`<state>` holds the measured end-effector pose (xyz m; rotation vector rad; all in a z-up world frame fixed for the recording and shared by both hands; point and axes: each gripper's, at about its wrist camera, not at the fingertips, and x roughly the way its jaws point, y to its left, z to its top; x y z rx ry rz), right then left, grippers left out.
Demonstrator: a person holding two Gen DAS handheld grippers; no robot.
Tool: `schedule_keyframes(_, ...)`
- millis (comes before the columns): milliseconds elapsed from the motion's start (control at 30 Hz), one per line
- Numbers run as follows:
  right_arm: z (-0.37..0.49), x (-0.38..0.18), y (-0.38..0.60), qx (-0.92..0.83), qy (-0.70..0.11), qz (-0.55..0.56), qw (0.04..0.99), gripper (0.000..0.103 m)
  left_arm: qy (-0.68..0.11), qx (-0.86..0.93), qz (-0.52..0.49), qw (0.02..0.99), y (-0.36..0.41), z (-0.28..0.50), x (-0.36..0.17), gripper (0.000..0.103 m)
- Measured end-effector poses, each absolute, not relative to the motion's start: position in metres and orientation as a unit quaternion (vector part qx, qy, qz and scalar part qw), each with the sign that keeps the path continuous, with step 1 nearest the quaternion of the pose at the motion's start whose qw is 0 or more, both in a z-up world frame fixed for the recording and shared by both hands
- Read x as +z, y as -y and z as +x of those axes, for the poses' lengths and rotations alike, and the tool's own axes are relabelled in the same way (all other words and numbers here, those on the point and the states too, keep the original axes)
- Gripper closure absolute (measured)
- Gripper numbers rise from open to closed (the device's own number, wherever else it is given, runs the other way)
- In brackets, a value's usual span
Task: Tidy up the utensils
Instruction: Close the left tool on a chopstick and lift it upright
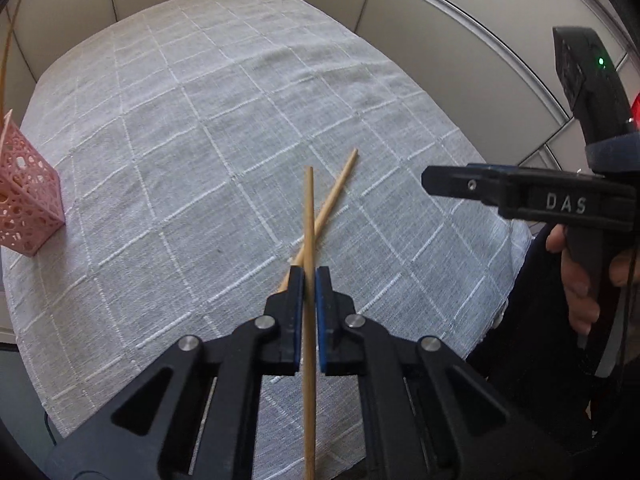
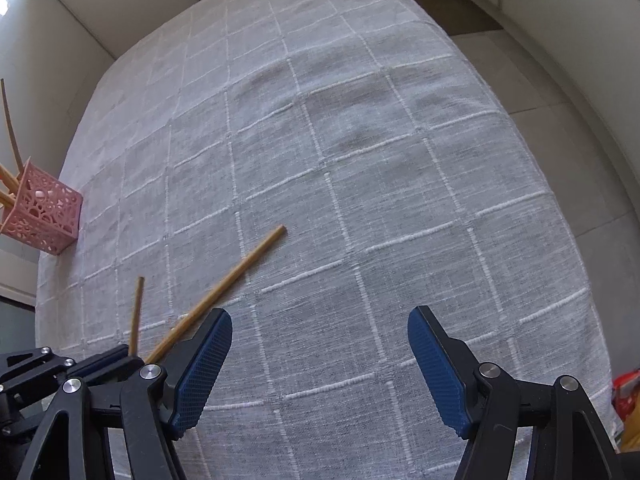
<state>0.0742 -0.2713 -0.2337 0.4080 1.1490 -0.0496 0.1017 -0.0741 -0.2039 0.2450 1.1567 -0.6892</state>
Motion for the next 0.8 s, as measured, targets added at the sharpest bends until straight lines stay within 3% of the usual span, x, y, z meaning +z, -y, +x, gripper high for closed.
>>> schedule_keyframes(600,0.125,-0.272,0.218,-0.074,-0.546,0.185,0.814,0.029,-0.518,-0.269,0.028,0.812,0.023,0.139,-0.186,0.096)
schedule_keyframes(733,0.132,-0.274,0.203,-0.095,-0.538,0.148,0.824,0.043,-0.516,-0.266,0.026,0.813,0.021,0.141,-0.185,0.096)
schedule_keyframes(800,0.135,-0.274,0.195,-0.105,-0.535,0.115,0.83,0.058,-0.517,-0.264,0.023,0.814,0.019,0.142,-0.185,0.096)
